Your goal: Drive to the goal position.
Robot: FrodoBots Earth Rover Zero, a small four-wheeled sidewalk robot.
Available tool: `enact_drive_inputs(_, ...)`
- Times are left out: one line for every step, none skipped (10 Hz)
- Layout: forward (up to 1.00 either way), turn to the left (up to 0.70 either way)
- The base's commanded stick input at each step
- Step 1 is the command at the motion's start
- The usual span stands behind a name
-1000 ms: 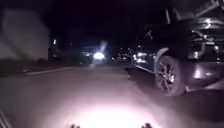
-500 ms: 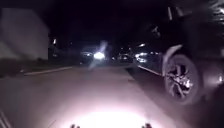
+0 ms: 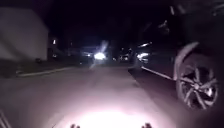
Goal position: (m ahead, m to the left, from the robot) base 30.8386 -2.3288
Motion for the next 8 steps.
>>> enact_drive_inputs(0.7, -0.3)
enact_drive_inputs(0.7, -0.06)
enact_drive_inputs(0.7, 0.0)
enact_drive_inputs(0.7, 0.0)
enact_drive_inputs(0.7, 0.0)
enact_drive_inputs(0.7, 0.0)
enact_drive_inputs(0.7, 0.0)
enact_drive_inputs(0.7, 0.0)
